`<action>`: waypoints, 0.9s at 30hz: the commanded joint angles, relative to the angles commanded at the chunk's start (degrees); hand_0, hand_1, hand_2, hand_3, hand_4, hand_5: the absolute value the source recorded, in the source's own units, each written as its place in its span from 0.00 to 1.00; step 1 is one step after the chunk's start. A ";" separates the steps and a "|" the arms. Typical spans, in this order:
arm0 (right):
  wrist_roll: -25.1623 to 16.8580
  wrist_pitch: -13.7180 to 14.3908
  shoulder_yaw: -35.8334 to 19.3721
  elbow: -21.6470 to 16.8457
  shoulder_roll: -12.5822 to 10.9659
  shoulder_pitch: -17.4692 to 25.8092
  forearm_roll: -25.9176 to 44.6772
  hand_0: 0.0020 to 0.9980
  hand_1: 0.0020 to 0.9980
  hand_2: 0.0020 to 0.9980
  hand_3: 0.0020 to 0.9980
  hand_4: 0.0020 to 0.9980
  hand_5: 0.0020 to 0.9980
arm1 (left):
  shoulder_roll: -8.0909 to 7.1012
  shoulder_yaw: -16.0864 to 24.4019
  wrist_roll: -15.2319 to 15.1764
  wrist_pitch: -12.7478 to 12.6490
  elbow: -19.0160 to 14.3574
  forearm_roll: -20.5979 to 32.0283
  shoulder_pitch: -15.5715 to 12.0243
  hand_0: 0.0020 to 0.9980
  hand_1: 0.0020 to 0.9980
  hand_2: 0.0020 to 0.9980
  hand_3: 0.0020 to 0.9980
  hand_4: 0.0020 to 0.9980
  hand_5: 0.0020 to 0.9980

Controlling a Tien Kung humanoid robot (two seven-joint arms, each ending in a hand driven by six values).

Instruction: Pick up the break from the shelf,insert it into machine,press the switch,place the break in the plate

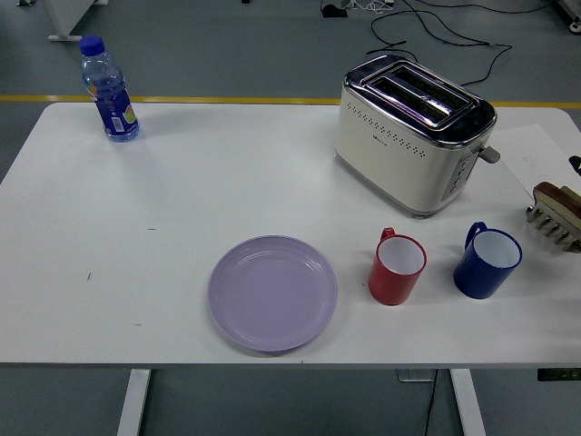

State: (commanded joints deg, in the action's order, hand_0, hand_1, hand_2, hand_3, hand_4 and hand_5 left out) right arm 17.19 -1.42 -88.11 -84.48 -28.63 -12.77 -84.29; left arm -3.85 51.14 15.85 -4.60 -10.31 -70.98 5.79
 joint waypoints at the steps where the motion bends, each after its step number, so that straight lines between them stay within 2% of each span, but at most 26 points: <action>1: 0.55 -0.29 0.48 -0.42 -0.04 0.06 -1.49 0.96 0.88 0.93 0.91 0.78 0.14 | -0.01 0.04 0.01 0.00 0.00 -0.06 -0.03 0.65 0.58 0.59 0.60 0.33 0.95; 7: 3.18 -1.65 2.94 -2.02 -0.03 0.15 -14.15 0.96 0.88 0.94 0.91 0.78 0.15 | -0.04 0.13 0.04 0.02 0.00 -0.28 -0.16 0.65 0.58 0.59 0.60 0.33 0.95; 13: 5.50 -2.22 6.47 -1.49 0.55 -0.74 -27.06 0.96 0.88 0.94 0.91 0.78 0.15 | -0.13 0.34 0.11 0.07 0.00 -0.68 -0.18 0.65 0.58 0.59 0.60 0.33 0.94; 23: 6.69 -1.99 8.23 -0.36 1.88 -1.50 -27.23 0.97 0.88 0.95 0.92 0.78 0.17 | -0.16 -0.03 0.02 -0.09 0.00 0.07 0.07 0.65 0.58 0.59 0.60 0.33 0.95; 26: 7.61 -0.94 9.35 0.75 2.59 -2.56 -27.91 0.97 0.88 0.95 0.92 0.78 0.17 | -0.16 0.00 0.05 -0.08 0.00 0.05 0.14 0.65 0.58 0.59 0.60 0.33 0.95; 27: 7.84 -0.73 9.58 0.99 2.74 -2.77 -28.11 0.94 0.85 0.92 0.91 0.78 0.17 | -0.16 0.01 0.06 -0.08 0.00 0.06 0.14 0.65 0.58 0.59 0.60 0.33 0.95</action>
State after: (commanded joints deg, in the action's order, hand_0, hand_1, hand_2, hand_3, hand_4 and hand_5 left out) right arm 25.03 -2.15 -78.53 -83.49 -25.89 -15.54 -112.40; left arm -4.01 51.15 15.91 -4.68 -10.31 -70.92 5.93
